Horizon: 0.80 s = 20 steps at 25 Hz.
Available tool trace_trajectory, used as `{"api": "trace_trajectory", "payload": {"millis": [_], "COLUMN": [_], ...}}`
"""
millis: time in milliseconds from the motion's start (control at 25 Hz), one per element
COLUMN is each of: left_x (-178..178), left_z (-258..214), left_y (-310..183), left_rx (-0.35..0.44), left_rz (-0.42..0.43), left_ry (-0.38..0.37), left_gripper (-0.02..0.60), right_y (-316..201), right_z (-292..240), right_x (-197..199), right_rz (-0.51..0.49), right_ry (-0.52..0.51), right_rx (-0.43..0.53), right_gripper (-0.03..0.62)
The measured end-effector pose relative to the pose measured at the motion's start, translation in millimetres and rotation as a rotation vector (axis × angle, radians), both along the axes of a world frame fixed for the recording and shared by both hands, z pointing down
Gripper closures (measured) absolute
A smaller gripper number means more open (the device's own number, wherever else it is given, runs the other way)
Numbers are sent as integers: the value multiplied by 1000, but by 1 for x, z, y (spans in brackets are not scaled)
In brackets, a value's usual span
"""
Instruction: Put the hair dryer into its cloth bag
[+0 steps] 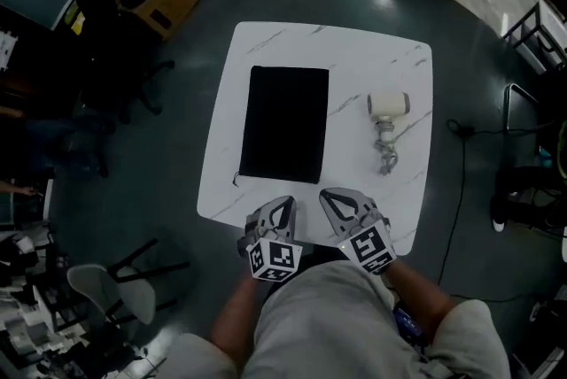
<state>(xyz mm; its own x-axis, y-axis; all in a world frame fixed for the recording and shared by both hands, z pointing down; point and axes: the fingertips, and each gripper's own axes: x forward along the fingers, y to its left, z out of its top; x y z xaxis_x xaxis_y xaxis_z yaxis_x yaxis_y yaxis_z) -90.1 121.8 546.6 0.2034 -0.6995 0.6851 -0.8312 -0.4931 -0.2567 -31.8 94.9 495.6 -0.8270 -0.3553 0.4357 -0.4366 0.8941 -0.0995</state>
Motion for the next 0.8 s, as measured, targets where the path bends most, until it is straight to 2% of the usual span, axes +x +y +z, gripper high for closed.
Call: {"api": "trace_trajectory", "payload": {"millis": [240,440,520,600,800], "left_x": [3,3,6,7,6], "left_z": [45,73,83,93,107], "left_y": [-31,-30,-29,-28,-26], "left_rx": [-106,-198,-215,-221,-245], "left_rz": [216,382,455,524,639], "left_ry": [-151,-154,-168,-188,-212], "left_gripper": [573,567,479,436,431], "right_y": [-34,-35,-33,-29,-9], "right_z": [25,36,40,40,35], "right_x": [21,31,35,41,51], "right_rz": [145,264,310,370,498], "right_ry": [7,31,51,70,80], "right_rx": [-65,-99,-94,-88,-95], "right_gripper": [579,579,579,579,579]}}
